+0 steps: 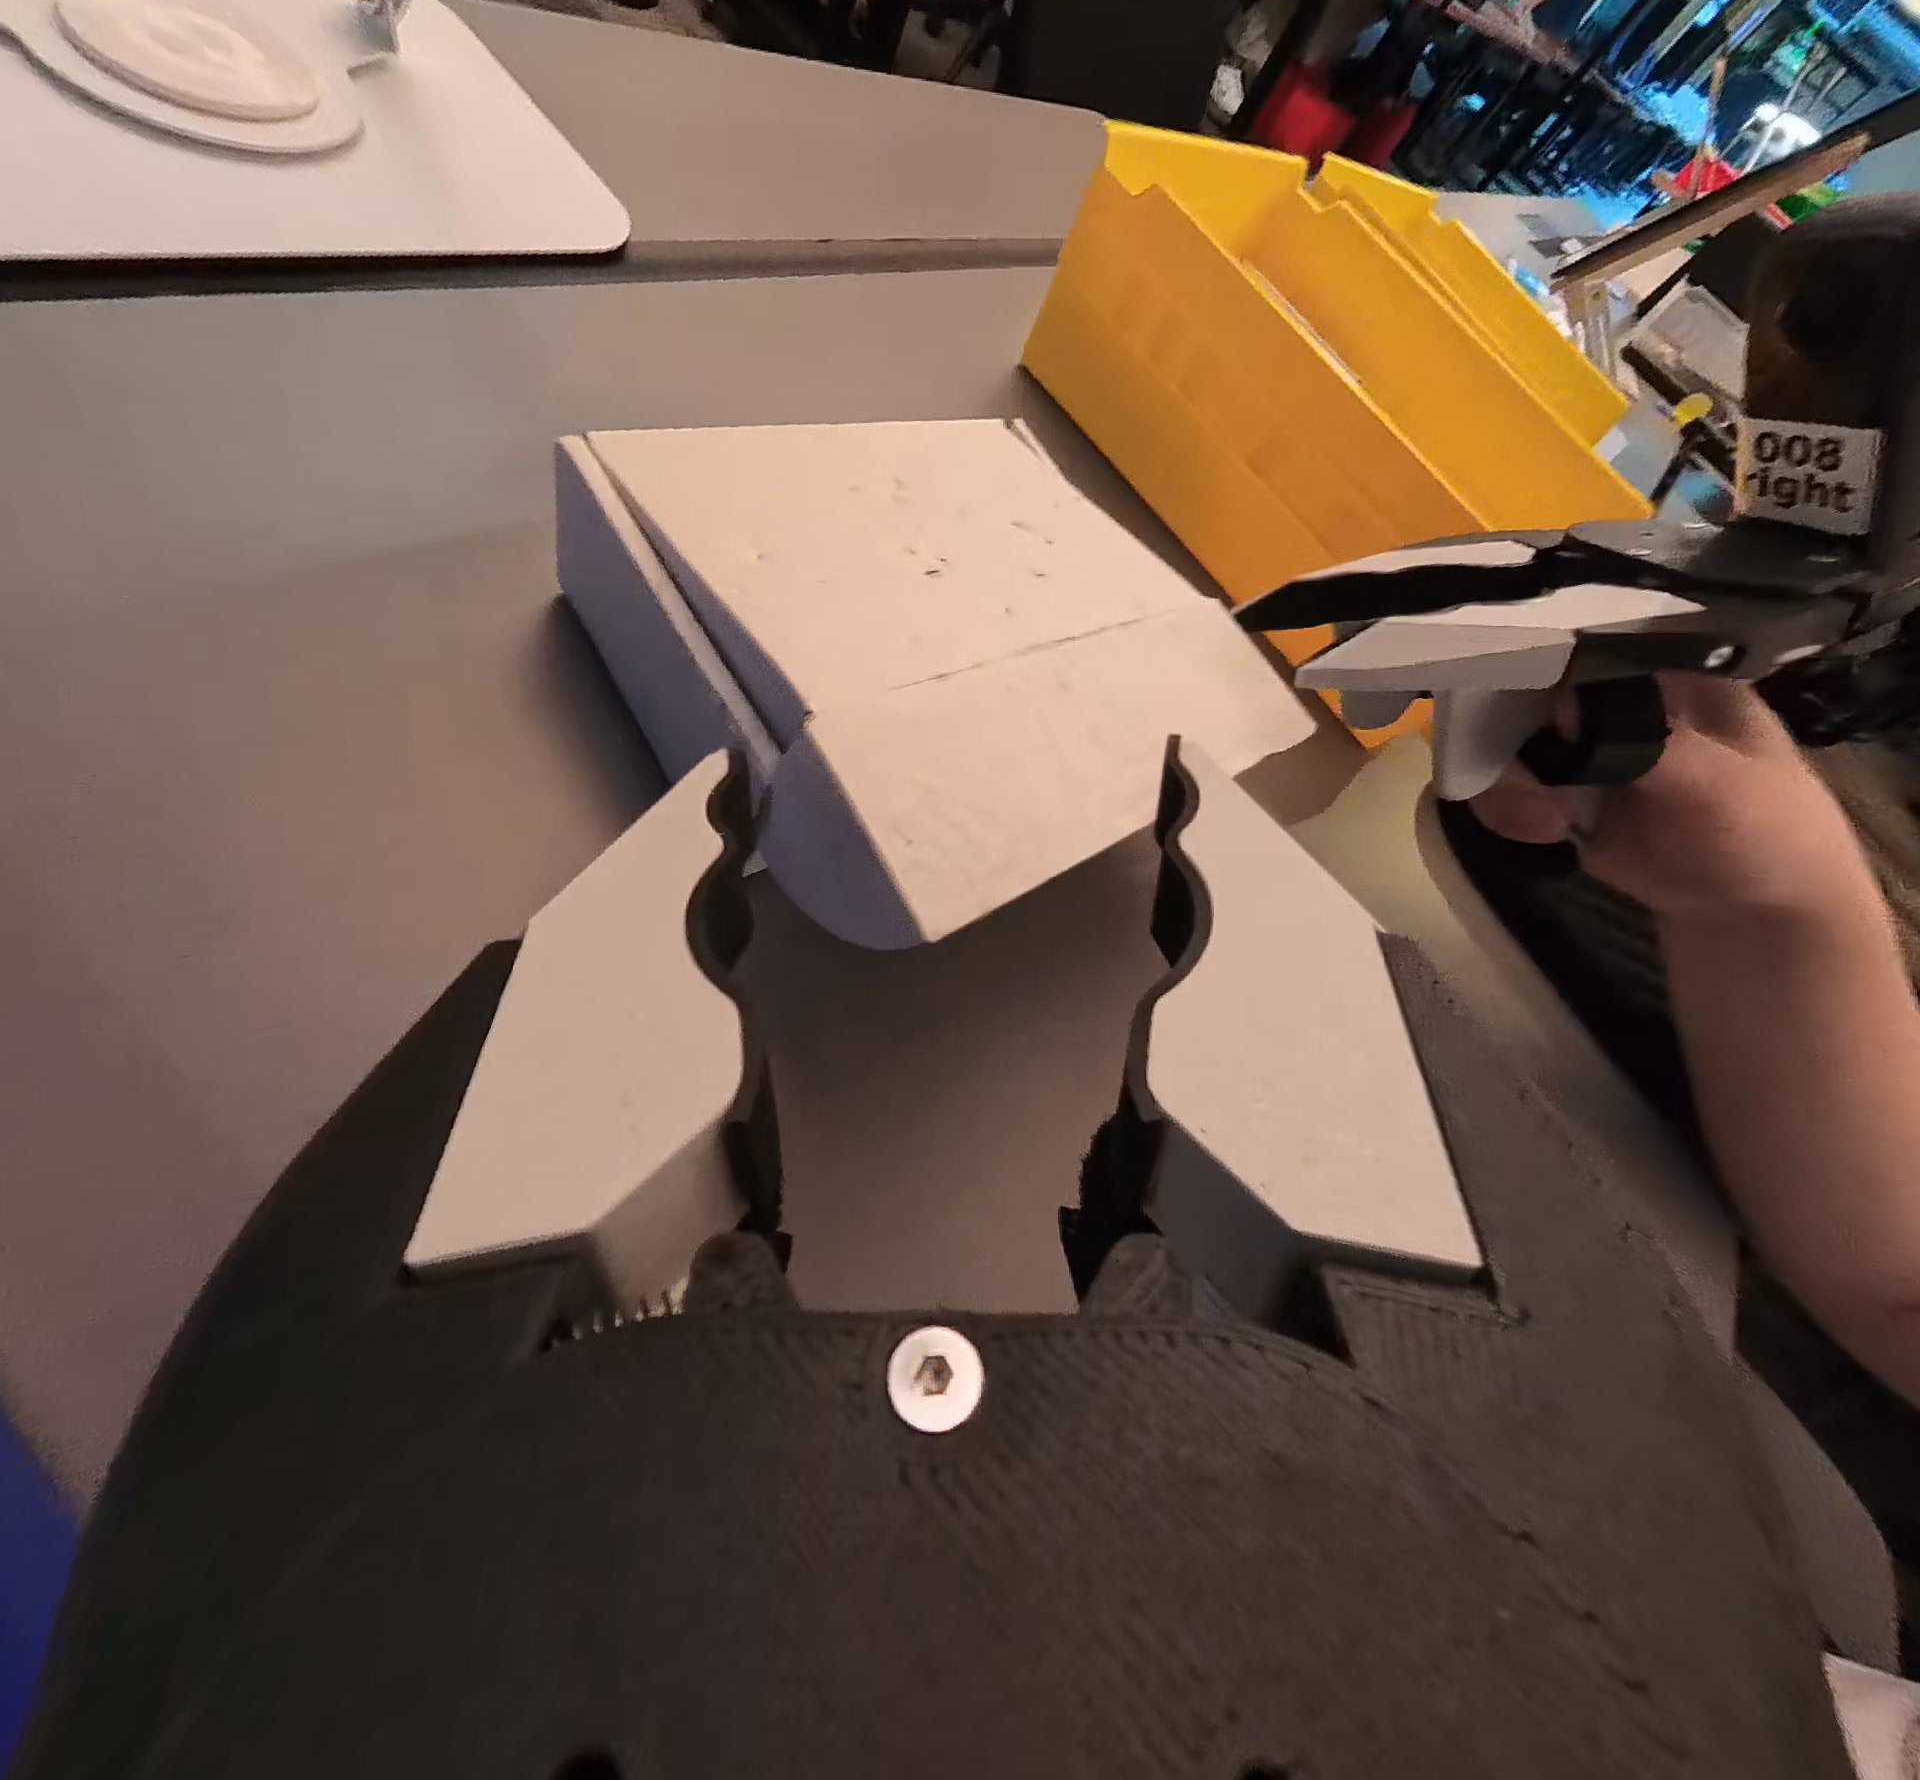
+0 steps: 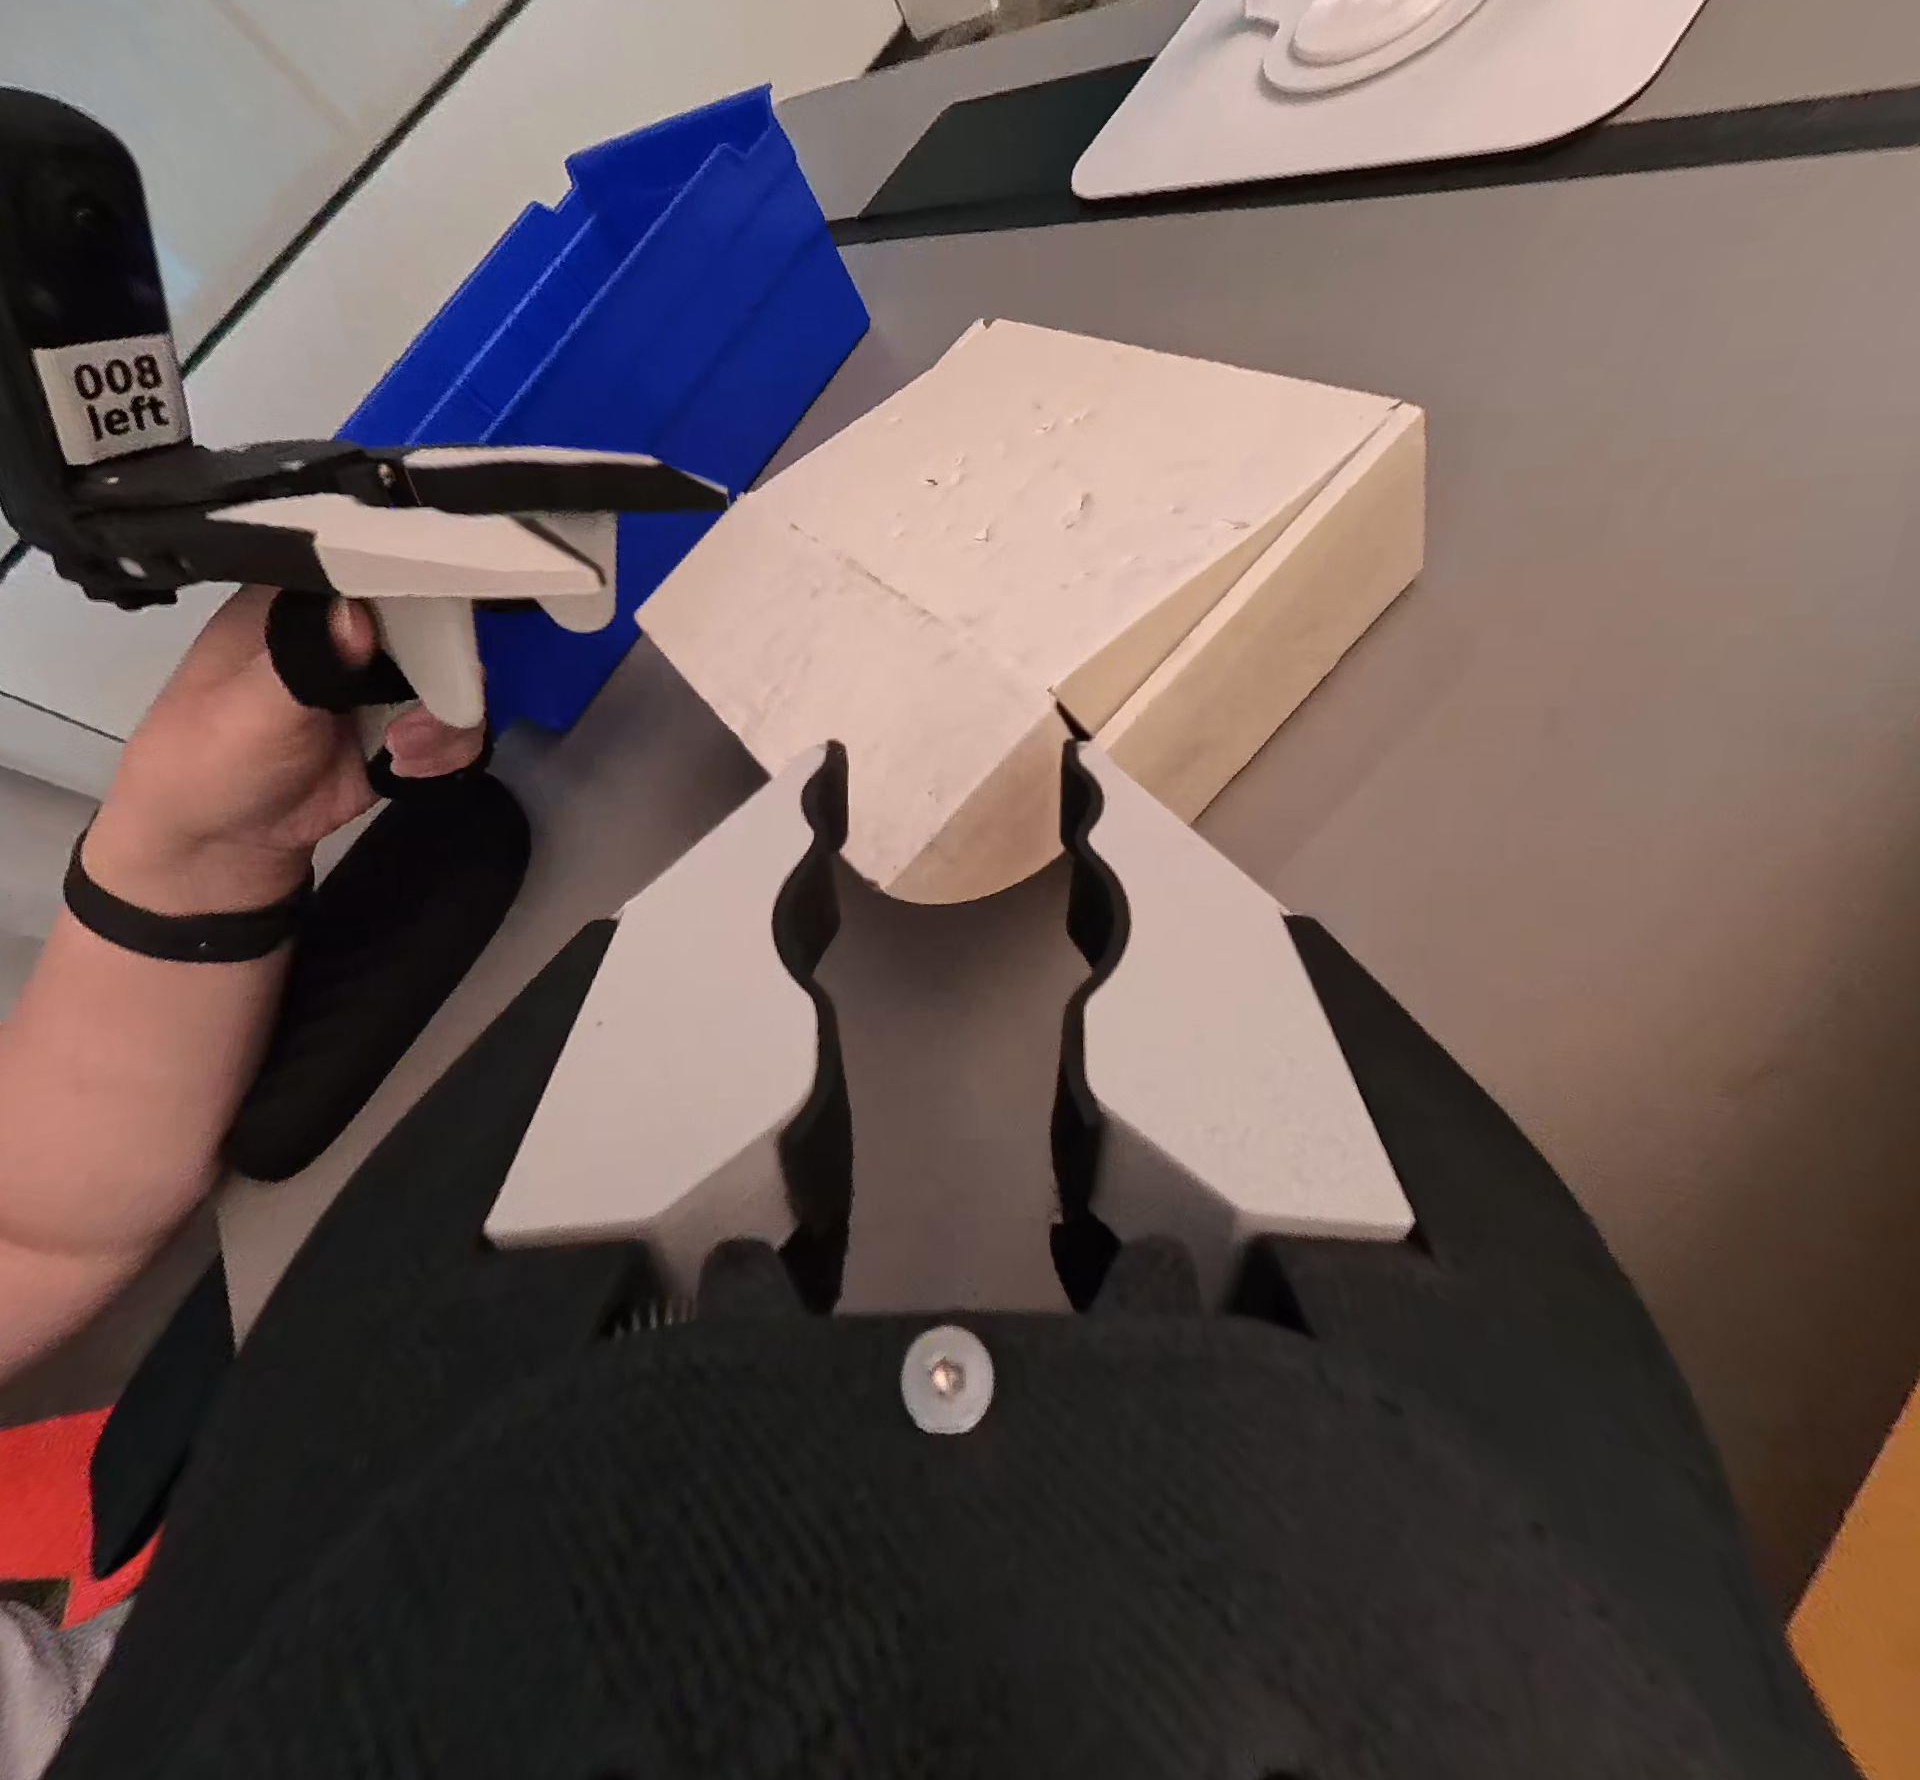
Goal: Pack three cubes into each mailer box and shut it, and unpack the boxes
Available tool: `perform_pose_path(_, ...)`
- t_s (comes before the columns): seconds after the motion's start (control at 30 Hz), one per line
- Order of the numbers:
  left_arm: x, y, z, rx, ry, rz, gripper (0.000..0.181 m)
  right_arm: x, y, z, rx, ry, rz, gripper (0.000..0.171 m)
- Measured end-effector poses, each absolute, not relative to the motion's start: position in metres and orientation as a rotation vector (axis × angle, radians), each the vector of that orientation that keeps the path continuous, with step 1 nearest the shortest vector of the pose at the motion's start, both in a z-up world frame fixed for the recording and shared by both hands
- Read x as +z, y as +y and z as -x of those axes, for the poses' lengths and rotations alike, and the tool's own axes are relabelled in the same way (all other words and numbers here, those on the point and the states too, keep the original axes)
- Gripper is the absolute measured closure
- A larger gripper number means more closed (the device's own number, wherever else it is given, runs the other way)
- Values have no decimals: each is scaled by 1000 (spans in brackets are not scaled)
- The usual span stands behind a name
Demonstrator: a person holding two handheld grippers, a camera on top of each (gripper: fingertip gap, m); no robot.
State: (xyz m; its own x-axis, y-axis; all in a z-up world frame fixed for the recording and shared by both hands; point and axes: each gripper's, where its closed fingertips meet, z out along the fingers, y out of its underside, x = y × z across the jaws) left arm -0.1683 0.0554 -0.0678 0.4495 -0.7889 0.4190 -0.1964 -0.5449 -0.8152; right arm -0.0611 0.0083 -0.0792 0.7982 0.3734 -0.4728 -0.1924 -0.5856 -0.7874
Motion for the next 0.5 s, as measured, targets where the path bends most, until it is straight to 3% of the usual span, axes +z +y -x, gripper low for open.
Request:
perform_pose_path(0.03, -71, 57, 169, -1059, 830, 2006, 107, -82, 7, 63, 771, -145, 2079, 132)
perform_pose_path(0.2, -89, 55, 164, -1018, 898, 2058, 123, -90, 4, 65, 721, -189, 2129, 145)
perform_pose_path(0.5, -98, 54, 166, -946, 941, 2052, 133, -97, -2, 66, 724, -199, 2177, 146)
